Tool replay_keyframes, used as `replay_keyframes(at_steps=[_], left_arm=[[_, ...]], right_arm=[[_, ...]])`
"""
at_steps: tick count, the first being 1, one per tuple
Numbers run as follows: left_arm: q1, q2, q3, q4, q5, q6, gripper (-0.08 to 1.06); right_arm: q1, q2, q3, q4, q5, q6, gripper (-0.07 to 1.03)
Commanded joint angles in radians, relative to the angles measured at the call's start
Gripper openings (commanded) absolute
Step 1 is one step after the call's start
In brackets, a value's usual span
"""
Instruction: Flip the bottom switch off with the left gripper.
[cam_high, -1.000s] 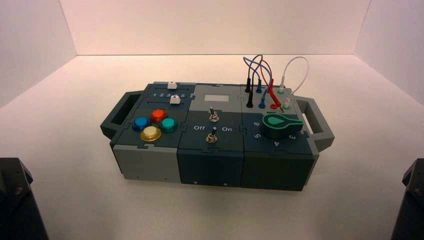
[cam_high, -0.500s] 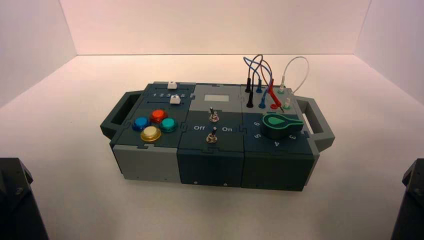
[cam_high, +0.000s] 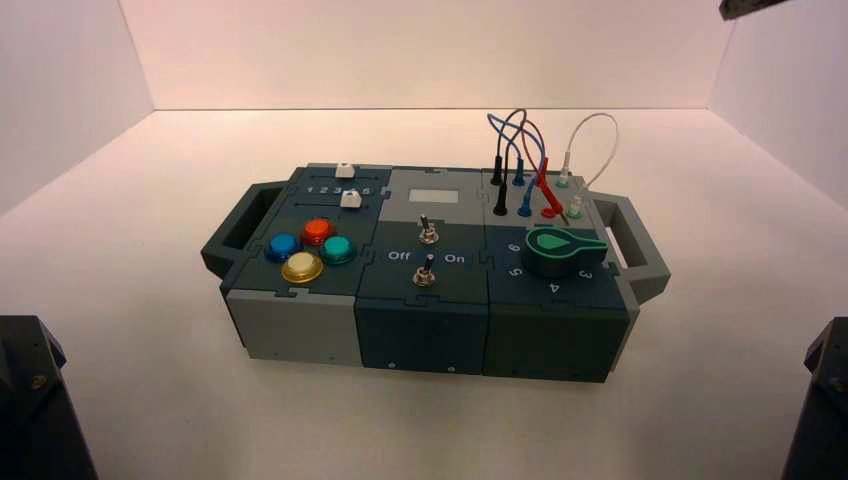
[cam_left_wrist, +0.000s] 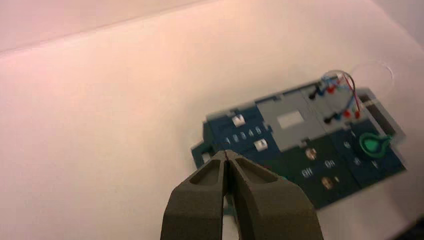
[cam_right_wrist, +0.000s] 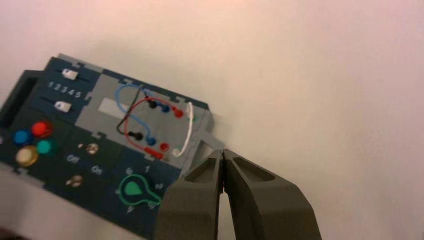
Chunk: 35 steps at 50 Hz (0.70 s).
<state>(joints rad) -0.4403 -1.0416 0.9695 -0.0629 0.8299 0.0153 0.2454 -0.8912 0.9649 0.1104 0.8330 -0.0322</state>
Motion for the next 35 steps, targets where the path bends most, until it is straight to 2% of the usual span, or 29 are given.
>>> replay_keyframes(at_steps=[1, 5, 9, 14, 21, 27, 35], left_arm=[[-0.063, 0.13, -0.089, -0.048, 0.048, -0.002, -0.03], [-0.095, 0.176, -0.104, -0.08, 0.049, -0.002, -0.03], [-0.129, 0.224, -0.12, -0.129, 0.049, -0.003, -0.03], [-0.152, 0.258, -0.13, -0.176, 0.051, -0.017, -0.03], [-0.172, 0.282, -0.135, -0.224, 0.049, -0.041, -0.03], [-0.176, 0.298, -0.129, -0.23, 0.051, -0.074, -0.03], [-0.183, 0.333, -0.121, -0.23, 0.052, -0.115, -0.03]], right_arm=[[0.005, 0.006, -0.066, 0.038, 0.069, 0.002, -0.02], [0.005, 0.009, -0.072, 0.054, 0.097, 0.002, -0.02], [0.005, 0.012, -0.064, 0.081, 0.121, 0.002, -0.02], [0.005, 0.023, -0.048, 0.107, 0.141, 0.009, -0.02], [0.005, 0.086, -0.04, 0.144, 0.167, 0.014, -0.02], [0.005, 0.181, -0.034, 0.163, 0.172, 0.014, -0.02], [0.005, 0.308, -0.041, 0.163, 0.156, 0.011, -0.02]])
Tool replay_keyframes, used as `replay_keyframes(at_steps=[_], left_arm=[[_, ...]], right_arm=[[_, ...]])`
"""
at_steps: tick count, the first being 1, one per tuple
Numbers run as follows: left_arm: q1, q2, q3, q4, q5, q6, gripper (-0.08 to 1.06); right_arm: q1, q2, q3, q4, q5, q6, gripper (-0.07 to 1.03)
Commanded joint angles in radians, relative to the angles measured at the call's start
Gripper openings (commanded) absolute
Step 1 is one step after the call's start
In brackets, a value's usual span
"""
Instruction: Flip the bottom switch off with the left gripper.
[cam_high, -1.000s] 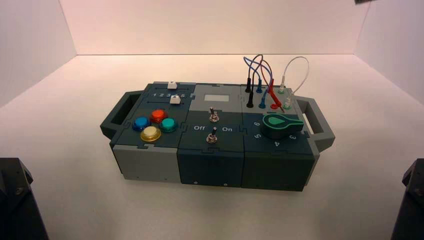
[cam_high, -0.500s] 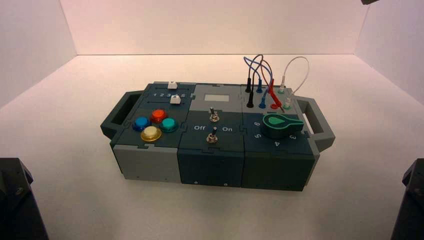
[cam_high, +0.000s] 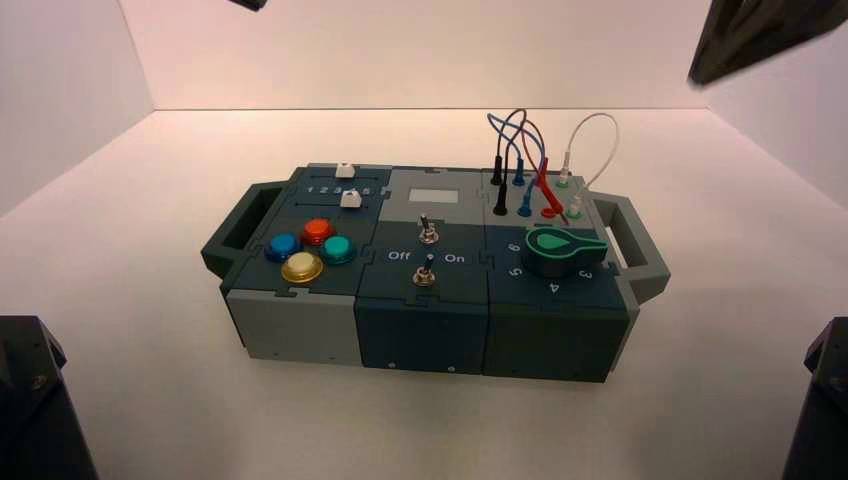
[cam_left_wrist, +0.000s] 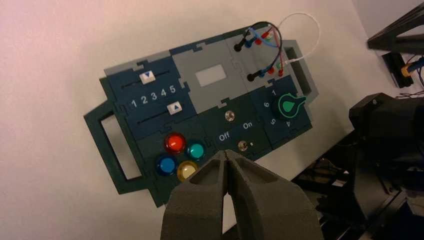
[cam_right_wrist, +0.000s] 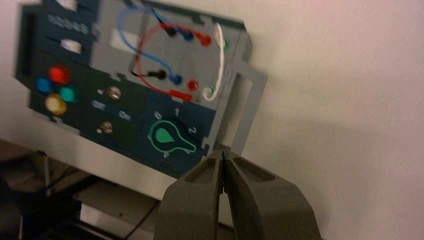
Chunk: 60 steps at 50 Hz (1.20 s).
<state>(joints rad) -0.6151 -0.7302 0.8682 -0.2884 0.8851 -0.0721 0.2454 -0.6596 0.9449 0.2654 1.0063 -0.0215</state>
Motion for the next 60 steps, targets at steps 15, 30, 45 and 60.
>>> replay_keyframes(at_steps=[15, 30, 45, 60], left_arm=[[-0.051, 0.094, -0.017, -0.006, -0.011, -0.1, -0.03], [-0.172, 0.143, -0.017, -0.008, -0.097, -0.172, -0.03], [-0.218, 0.179, -0.021, -0.008, -0.126, -0.253, -0.03], [-0.225, 0.213, -0.025, -0.009, -0.129, -0.301, -0.03]], right_arm=[[0.005, 0.227, -0.044, 0.012, -0.083, -0.002, -0.02], [0.005, 0.359, -0.06, 0.017, -0.11, -0.009, -0.02], [0.005, 0.457, -0.069, 0.025, -0.147, -0.012, -0.02], [0.006, 0.517, -0.075, 0.06, -0.181, -0.035, -0.02]])
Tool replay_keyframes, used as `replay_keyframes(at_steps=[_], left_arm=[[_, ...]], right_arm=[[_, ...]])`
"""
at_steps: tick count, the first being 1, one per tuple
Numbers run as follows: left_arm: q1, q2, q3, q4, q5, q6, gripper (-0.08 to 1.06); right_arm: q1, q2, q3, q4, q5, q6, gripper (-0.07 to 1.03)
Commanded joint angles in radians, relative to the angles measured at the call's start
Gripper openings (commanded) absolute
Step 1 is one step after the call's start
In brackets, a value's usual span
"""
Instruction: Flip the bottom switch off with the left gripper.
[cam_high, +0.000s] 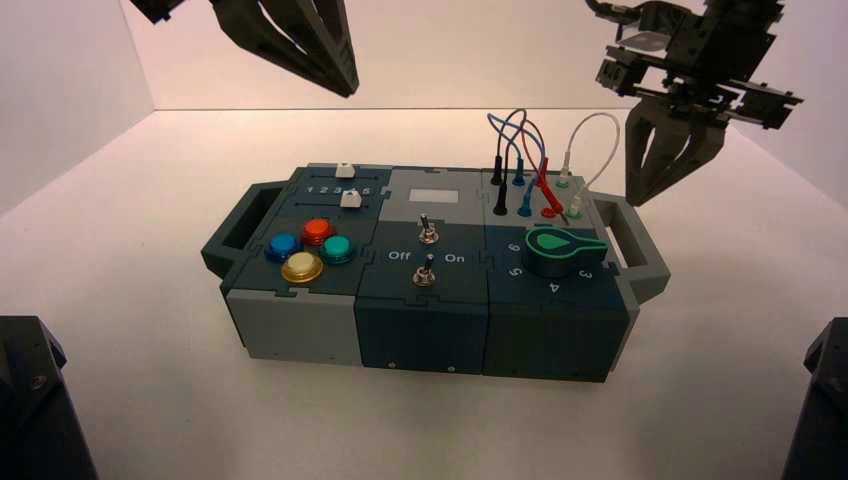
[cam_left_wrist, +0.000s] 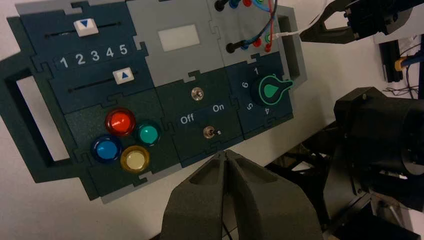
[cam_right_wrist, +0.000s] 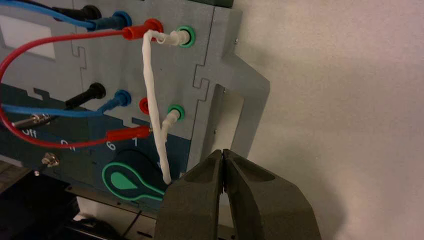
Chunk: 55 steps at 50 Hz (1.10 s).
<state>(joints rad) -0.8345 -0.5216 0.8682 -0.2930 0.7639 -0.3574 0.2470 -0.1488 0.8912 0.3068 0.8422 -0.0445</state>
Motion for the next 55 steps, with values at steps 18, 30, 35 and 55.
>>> replay_keyframes(at_steps=[18, 30, 35, 55], left_arm=[[-0.032, 0.064, -0.043, -0.005, -0.008, -0.087, -0.03], [-0.063, 0.156, -0.092, -0.005, 0.003, -0.098, -0.03], [-0.081, 0.199, -0.123, -0.005, 0.018, -0.106, -0.03], [-0.176, 0.37, -0.241, -0.005, 0.061, -0.184, -0.03]], right_arm=[[0.031, 0.069, -0.011, 0.029, -0.049, -0.017, -0.02], [0.041, 0.097, -0.005, 0.034, -0.061, -0.018, -0.02], [0.041, 0.109, -0.006, 0.034, -0.061, -0.021, -0.02], [0.043, 0.135, -0.011, 0.034, -0.063, -0.025, -0.02]])
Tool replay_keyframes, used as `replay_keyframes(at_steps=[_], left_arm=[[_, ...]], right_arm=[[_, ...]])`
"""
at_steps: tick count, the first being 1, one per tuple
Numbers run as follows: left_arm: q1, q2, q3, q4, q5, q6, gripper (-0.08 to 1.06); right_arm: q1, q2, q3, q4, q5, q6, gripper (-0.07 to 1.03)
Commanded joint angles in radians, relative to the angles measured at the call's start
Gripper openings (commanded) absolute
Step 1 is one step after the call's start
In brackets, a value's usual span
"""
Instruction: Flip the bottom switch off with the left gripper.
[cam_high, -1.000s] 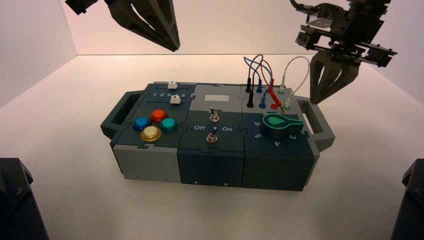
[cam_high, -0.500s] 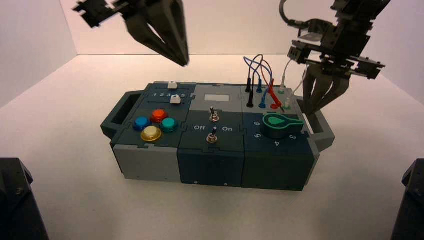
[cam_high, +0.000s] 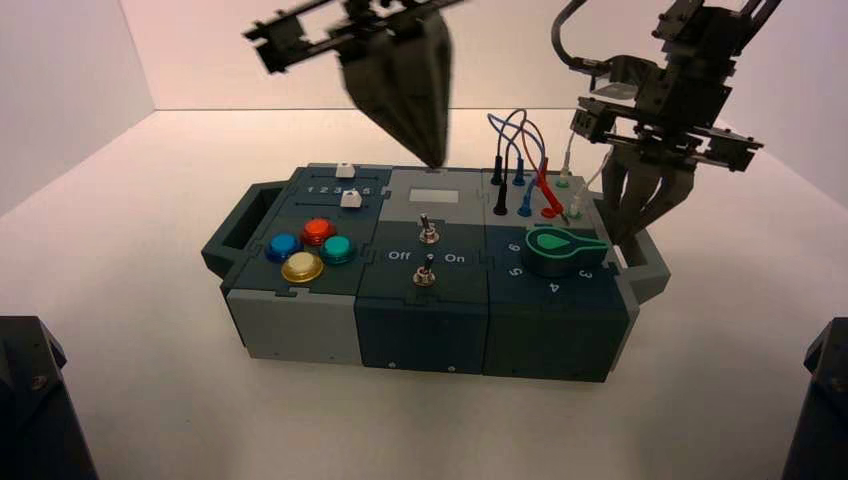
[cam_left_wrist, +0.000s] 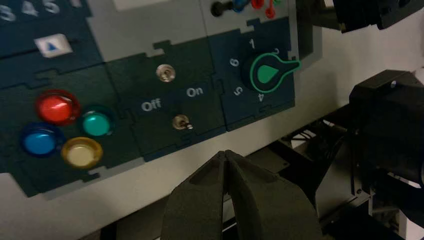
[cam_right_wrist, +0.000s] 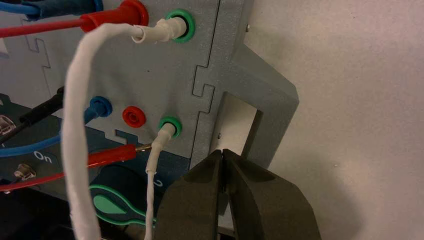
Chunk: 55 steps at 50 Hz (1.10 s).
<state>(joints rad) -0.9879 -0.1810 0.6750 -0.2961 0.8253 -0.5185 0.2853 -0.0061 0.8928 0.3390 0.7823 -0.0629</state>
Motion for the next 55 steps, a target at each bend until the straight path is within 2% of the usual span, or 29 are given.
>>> replay_keyframes(at_steps=[1, 14, 30, 55], left_arm=[[-0.028, 0.037, -0.051, -0.002, 0.0, -0.029, -0.03], [-0.066, 0.106, -0.1, -0.003, 0.025, -0.061, -0.03], [-0.075, 0.146, -0.106, -0.002, 0.051, -0.097, -0.03], [-0.075, 0.204, -0.106, 0.002, 0.048, -0.094, -0.03]], right_arm=[[0.005, -0.008, -0.012, 0.002, -0.003, -0.006, -0.02], [0.003, -0.005, -0.011, 0.002, -0.003, -0.011, -0.02], [0.005, -0.005, -0.009, 0.003, -0.003, -0.012, -0.02], [0.005, -0.005, -0.011, 0.003, 0.0, -0.014, -0.02]])
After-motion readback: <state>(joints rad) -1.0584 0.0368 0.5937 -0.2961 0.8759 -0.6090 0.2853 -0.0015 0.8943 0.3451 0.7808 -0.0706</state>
